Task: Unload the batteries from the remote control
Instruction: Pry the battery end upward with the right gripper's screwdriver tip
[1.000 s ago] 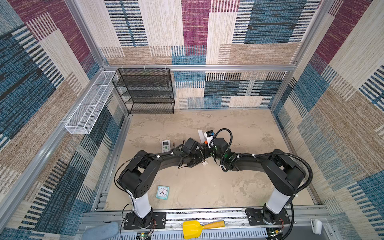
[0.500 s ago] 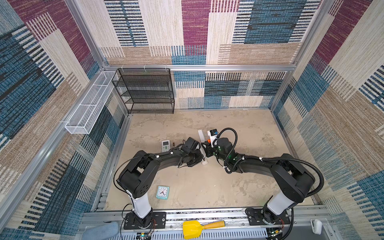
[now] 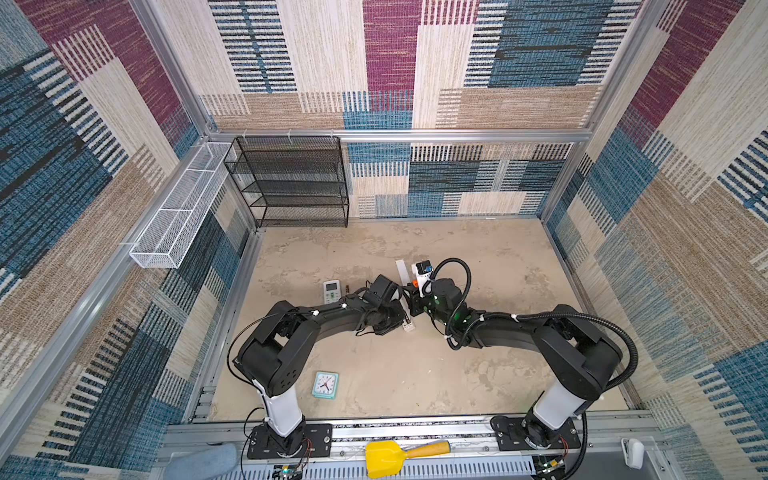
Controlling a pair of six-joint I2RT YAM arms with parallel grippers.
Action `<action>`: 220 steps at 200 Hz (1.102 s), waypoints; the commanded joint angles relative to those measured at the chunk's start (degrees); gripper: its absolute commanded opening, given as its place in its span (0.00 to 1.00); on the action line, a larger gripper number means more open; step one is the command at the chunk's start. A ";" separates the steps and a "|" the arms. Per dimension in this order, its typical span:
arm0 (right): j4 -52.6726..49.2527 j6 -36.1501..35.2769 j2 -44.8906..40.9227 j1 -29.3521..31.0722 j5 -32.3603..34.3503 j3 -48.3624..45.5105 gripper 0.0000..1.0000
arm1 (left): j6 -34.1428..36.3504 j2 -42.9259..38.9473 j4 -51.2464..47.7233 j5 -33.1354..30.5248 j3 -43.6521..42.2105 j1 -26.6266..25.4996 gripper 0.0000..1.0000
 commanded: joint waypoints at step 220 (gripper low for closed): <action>8.83 10.82 2.57 1.32 1.99 -6.43 0.00 | -3.96 -1.32 10.02 2.23 -4.61 0.05 0.14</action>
